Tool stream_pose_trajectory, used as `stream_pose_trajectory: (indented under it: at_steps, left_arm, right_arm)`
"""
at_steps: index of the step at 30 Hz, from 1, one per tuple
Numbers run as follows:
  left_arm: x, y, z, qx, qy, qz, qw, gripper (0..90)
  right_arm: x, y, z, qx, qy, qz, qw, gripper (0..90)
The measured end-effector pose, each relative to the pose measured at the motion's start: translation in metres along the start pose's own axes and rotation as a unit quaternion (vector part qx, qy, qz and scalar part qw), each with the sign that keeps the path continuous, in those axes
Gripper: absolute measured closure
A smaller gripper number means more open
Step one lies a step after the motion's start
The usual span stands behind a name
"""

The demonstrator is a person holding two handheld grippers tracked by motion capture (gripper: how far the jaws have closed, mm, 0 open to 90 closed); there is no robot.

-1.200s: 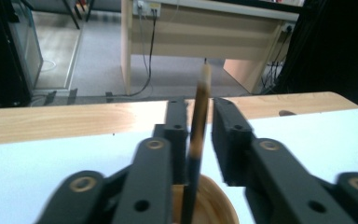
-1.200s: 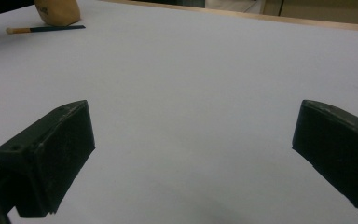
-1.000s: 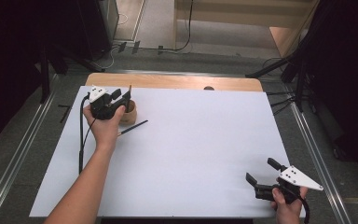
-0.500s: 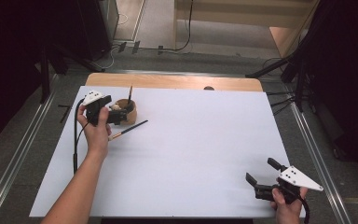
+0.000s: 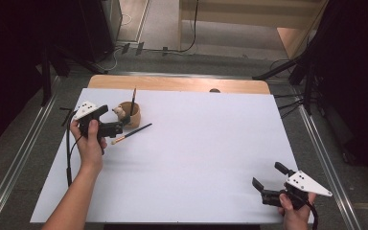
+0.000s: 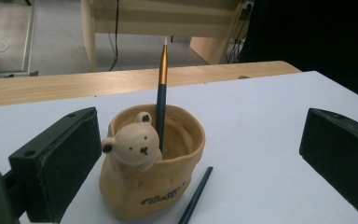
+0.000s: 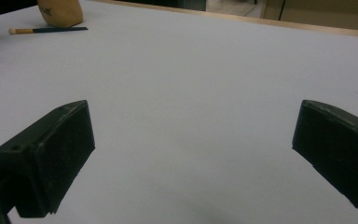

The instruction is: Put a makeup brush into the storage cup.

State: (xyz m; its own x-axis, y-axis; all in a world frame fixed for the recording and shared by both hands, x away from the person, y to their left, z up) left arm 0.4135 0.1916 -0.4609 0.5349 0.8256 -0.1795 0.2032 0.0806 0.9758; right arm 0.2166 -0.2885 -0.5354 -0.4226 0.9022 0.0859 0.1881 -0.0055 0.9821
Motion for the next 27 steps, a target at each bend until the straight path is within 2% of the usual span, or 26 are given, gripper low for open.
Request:
stream_pose_trajectory:
  at_steps: [9, 11, 20, 27]
  left_arm:
    - [-0.002, -0.005, -0.021, -0.008, -0.006, 0.002, 1.0, 0.0]
    - [-0.002, -0.007, -0.026, -0.007, -0.003, 0.007, 0.9999, 0.0]
    - [-0.005, -0.016, -0.045, -0.011, -0.006, -0.003, 0.9999, 0.0]
    - [-0.007, -0.026, -0.06, -0.005, -0.007, -0.002, 1.0, 0.0]
  right_arm:
    - [0.002, 0.0, 0.0, 0.001, 0.001, -0.003, 1.0, 0.0]
    - [0.002, 0.0, 0.0, 0.002, 0.001, -0.002, 1.0, 0.0]
    - [0.002, 0.001, 0.0, 0.0, -0.001, -0.003, 1.0, 0.0]
    - [0.002, 0.002, 0.0, -0.002, -0.003, -0.004, 1.0, 0.0]
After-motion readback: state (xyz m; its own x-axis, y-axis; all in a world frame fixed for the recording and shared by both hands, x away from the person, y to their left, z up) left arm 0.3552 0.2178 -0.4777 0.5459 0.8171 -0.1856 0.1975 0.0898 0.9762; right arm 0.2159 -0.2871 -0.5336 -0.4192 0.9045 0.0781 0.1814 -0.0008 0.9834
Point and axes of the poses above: each handheld gripper's, and its own axes: z roughly forward along the jaws, y roughly out of its top, x roughly to its left, the point moved 7 cm from there along z, roughly forward along the jaws, and after that the axes turned 13 degrees about -x, right-handed, at the moved point
